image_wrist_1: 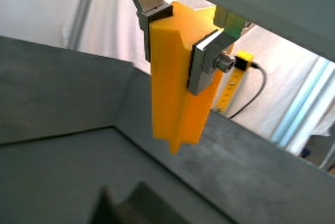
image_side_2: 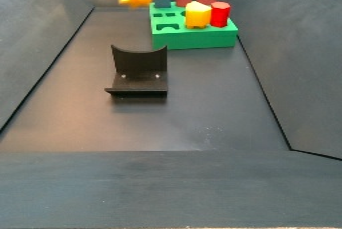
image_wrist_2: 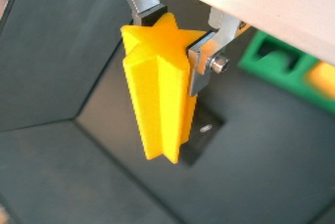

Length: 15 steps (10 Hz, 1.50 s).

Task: Pick up the star object. Move up. Place the star object on the fixture. Regrasp the star object. Move to above the board. Insert the star object.
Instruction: Move to above the board, then insert the star object.

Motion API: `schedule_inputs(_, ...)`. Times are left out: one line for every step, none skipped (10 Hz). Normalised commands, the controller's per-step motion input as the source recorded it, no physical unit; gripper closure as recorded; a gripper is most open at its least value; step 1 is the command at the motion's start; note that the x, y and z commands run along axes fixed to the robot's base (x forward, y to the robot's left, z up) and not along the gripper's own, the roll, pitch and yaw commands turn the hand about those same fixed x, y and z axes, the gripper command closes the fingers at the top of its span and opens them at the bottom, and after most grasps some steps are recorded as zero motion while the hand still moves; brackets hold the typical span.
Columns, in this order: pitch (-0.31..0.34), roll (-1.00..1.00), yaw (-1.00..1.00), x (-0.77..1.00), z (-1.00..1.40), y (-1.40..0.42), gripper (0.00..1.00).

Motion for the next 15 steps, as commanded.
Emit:
schedule_inputs(-0.064,-1.0,0.07,-0.8,0.43,-1.0,1.0)
schedule_inputs(-0.08,-1.0,0.06,-0.8,0.44,-1.0,1.0)
schedule_inputs(-0.087,-1.0,0.06,-0.82,0.45,-1.0,1.0)
schedule_inputs(-0.104,-1.0,0.05,-0.86,0.45,-1.0,1.0)
schedule_inputs(-0.116,-1.0,0.05,-0.74,0.36,-0.81,1.0)
schedule_inputs(-0.127,-1.0,0.04,-0.51,0.24,-0.51,1.0)
schedule_inputs(-0.127,-1.0,0.03,-0.26,0.1,-0.22,1.0)
schedule_inputs(-0.12,-0.96,0.01,-0.16,0.06,-0.12,1.0)
schedule_inputs(-0.104,-0.8,0.01,-0.12,0.05,-0.08,1.0)
schedule_inputs(-0.074,-0.41,0.0,-0.08,0.01,-0.02,1.0)
schedule_inputs(-0.063,-0.29,0.0,-0.06,0.0,0.0,1.0)
schedule_inputs(0.0,-0.01,0.0,-0.06,-0.01,0.0,1.0)
schedule_inputs(-0.004,-0.07,-0.33,-0.4,-0.24,0.0,1.0)
schedule_inputs(-0.027,-0.1,-0.53,-0.61,-0.42,0.0,1.0)
schedule_inputs(-0.01,-0.16,-0.71,-0.42,-0.44,0.0,1.0)
